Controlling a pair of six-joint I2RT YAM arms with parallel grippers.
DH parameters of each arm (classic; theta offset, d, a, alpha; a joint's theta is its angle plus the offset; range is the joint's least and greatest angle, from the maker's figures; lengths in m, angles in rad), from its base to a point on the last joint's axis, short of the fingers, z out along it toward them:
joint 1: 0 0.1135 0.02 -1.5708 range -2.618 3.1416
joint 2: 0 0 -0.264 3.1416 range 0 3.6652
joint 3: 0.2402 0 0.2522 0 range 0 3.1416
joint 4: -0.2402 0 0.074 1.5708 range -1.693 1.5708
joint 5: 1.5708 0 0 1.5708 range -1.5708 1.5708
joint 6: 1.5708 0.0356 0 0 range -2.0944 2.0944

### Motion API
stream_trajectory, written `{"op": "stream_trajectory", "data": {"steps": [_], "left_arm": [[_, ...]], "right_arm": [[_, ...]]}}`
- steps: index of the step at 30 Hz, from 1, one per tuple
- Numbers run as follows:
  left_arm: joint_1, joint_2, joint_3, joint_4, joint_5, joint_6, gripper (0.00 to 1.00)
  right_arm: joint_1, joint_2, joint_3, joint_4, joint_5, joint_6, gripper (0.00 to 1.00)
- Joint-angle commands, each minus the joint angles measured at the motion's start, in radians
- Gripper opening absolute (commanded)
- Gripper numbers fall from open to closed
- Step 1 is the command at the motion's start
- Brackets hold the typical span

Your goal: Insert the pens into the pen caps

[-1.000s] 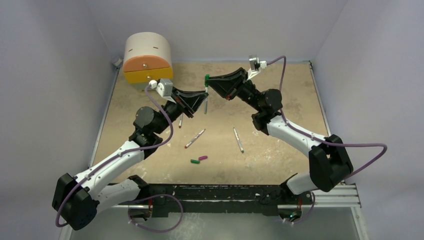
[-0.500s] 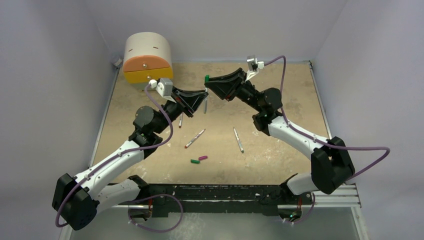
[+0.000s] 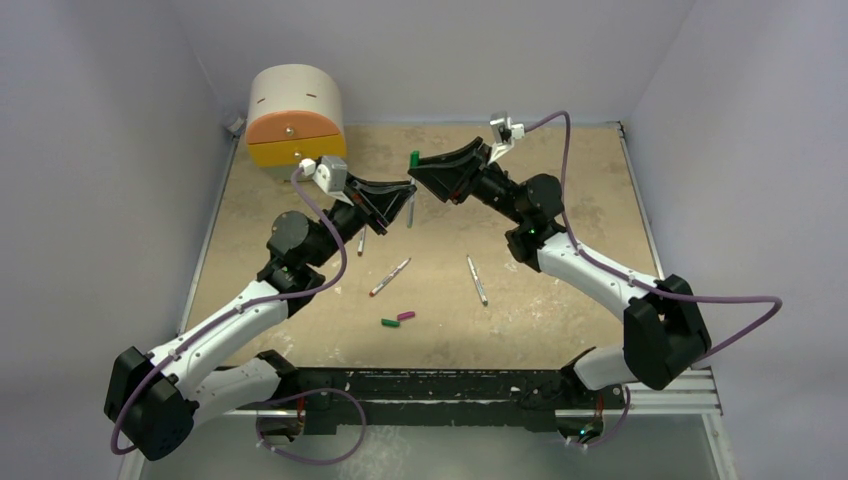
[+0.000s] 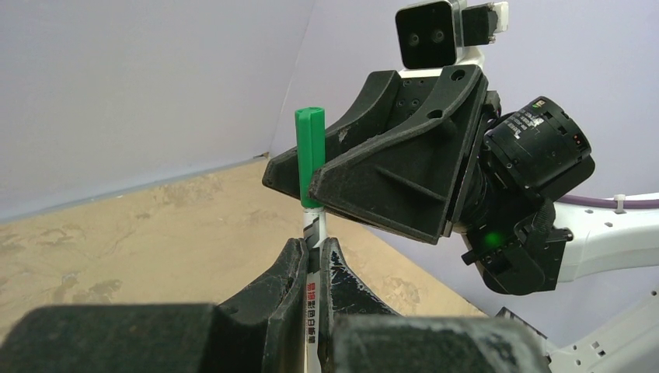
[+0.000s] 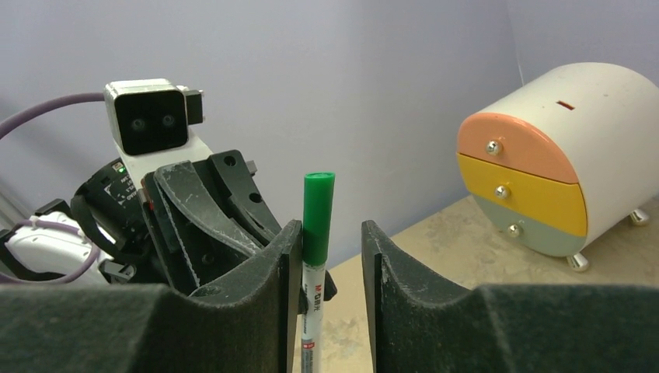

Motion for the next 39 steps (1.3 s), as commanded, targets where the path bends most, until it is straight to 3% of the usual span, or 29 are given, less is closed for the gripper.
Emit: {"op": "stream_trajectory", "data": {"steps": [1, 19, 23, 32, 34, 39], "left_arm": [[-0.003, -0.019, 0.067, 0.086, 0.022, 0.007, 0.0], [-0.003, -0.024, 0.076, 0.08, 0.02, 0.008, 0.0], [-0.003, -0.024, 0.076, 0.08, 0.019, 0.007, 0.0], [-0.003, -0.018, 0.082, 0.08, 0.015, 0.008, 0.0], [-0.003, -0.016, 0.082, 0.079, 0.016, 0.006, 0.0], [-0.003, -0.013, 0.078, 0.08, 0.021, 0.004, 0.0]], "right_arm": [[0.002, -0.02, 0.003, -0.012, -0.013, -0.034, 0.34], [0.002, -0.033, -0.005, -0.087, -0.019, -0.103, 0.3], [0.002, -0.033, -0.006, -0.092, -0.019, -0.108, 0.22], [0.004, -0.039, 0.004, -0.155, -0.033, -0.153, 0.38], [0.003, -0.047, -0.006, -0.157, -0.021, -0.156, 0.33], [0.003, -0.063, -0.019, -0.144, -0.009, -0.16, 0.09]]}}
